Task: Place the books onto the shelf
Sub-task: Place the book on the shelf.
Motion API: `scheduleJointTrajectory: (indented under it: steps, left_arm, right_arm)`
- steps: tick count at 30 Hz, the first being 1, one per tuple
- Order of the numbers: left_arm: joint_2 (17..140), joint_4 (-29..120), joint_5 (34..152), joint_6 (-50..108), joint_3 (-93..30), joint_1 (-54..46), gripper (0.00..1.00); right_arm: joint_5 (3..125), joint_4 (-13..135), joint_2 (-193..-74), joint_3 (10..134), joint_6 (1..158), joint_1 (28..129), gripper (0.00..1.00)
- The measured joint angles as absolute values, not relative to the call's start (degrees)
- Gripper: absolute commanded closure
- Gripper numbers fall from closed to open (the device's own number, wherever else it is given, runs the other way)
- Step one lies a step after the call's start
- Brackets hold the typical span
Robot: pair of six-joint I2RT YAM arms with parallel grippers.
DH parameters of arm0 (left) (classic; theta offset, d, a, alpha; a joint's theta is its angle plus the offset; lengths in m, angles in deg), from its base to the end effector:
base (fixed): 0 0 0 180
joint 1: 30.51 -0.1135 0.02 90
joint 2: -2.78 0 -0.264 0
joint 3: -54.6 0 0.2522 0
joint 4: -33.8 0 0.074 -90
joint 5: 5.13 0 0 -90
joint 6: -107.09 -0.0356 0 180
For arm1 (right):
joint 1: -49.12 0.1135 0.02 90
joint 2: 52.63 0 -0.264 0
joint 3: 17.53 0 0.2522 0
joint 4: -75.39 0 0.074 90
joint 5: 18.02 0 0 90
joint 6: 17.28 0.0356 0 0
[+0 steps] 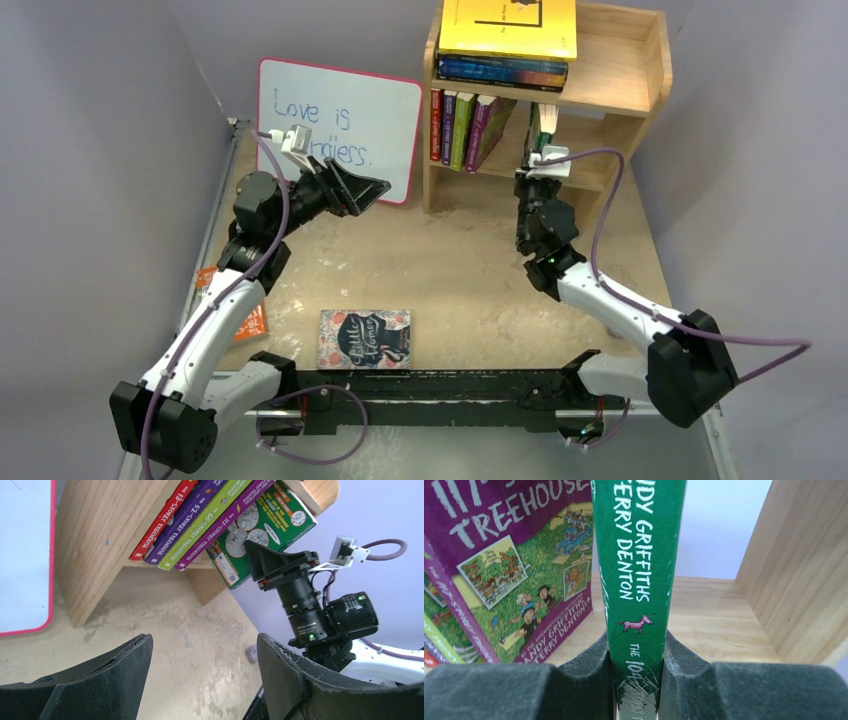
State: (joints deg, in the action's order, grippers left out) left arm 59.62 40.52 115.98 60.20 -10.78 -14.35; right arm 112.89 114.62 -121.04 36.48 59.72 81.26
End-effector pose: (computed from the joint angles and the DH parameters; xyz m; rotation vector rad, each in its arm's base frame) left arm 0.2152 -0.0815 0.3753 0.0749 1.6783 -1.2148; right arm 0.2315 0.1179 0.3386 0.1672 1.2374 -0.1161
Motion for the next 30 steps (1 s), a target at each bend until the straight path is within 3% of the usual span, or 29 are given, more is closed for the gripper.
scheduleJointTrajectory:
  steps: [8,25,27,30]
  left_arm:
    - [64.69,32.91,110.15,65.34,-10.32,-10.39,0.27]
    - [84.84,21.39,93.25,67.55,-16.55,3.46,0.39]
    - [87.03,20.52,92.12,67.50,-18.41,3.95,0.39]
    - [89.52,19.45,91.15,67.48,-20.97,4.82,0.39]
  right_arm:
    - [109.96,116.79,-129.17,42.22,61.78,80.16,1.00]
    - [98.59,112.50,-131.26,45.50,66.78,79.88,1.00]
    - [97.68,111.85,-131.68,46.07,66.76,79.84,0.93]
    - [96.47,110.67,-132.25,47.19,66.80,79.81,0.67]
